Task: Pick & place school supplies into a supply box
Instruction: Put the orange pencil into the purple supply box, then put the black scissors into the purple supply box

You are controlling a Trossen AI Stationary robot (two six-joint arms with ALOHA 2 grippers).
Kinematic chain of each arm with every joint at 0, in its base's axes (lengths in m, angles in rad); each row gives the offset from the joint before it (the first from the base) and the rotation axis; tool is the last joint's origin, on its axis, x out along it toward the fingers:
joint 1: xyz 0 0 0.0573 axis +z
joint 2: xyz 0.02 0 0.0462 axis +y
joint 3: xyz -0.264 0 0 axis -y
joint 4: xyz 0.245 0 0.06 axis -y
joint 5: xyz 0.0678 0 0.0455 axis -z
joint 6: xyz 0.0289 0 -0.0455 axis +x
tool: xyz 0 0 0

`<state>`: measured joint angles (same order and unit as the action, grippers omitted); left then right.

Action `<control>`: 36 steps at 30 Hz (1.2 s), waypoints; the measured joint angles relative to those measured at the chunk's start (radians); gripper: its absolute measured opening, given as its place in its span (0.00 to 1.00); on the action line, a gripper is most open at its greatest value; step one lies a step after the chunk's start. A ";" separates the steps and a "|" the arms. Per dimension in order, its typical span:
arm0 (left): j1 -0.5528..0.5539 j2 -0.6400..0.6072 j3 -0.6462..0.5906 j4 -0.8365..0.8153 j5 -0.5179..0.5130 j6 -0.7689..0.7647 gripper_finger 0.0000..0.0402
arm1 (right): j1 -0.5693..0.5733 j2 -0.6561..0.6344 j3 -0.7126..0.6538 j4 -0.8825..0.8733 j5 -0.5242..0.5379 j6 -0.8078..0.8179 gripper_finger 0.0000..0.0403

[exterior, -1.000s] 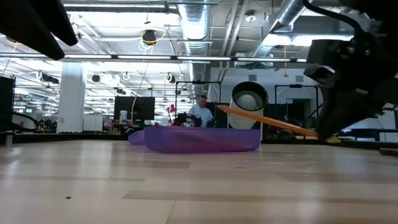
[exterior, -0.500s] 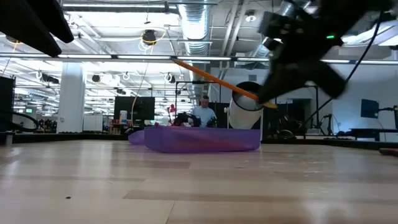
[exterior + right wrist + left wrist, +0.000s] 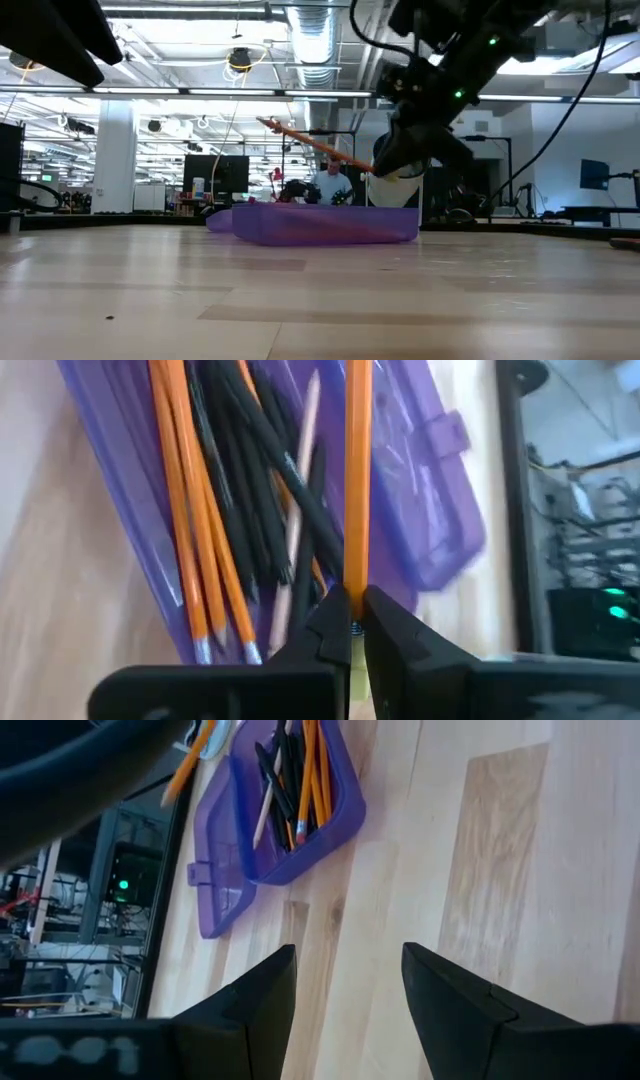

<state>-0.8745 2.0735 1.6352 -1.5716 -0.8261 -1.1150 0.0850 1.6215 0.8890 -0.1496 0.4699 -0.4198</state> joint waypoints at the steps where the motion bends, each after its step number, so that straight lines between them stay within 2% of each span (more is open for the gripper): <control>1: 0.000 0.000 0.000 0.001 -0.001 0.001 0.44 | -0.007 0.015 0.002 0.023 -0.027 0.000 0.00; 4: 0.000 0.000 0.000 0.000 -0.001 0.006 0.44 | -0.024 0.063 0.002 0.046 -0.069 0.000 0.00; 11: 0.000 0.000 0.000 0.000 0.005 0.006 0.44 | -0.029 0.134 0.002 0.054 -0.016 -0.008 0.00; 19: -0.001 0.000 0.000 0.001 -0.019 0.019 0.44 | -0.029 0.133 0.002 -0.001 0.006 0.000 0.01; 28: -0.001 0.000 0.000 0.001 -0.021 0.019 0.44 | -0.026 0.132 0.003 -0.013 0.009 0.031 0.11; 33: -0.001 0.000 0.000 0.001 -0.022 0.019 0.44 | -0.016 0.131 0.051 -0.064 0.013 0.029 0.16; 36: -0.001 0.000 0.000 0.001 -0.023 0.019 0.44 | -0.003 0.131 0.093 -0.125 0.062 0.031 0.19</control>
<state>-0.8753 2.0739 1.6348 -1.5711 -0.8492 -1.0958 0.0825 1.7523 0.9823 -0.2744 0.5316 -0.3893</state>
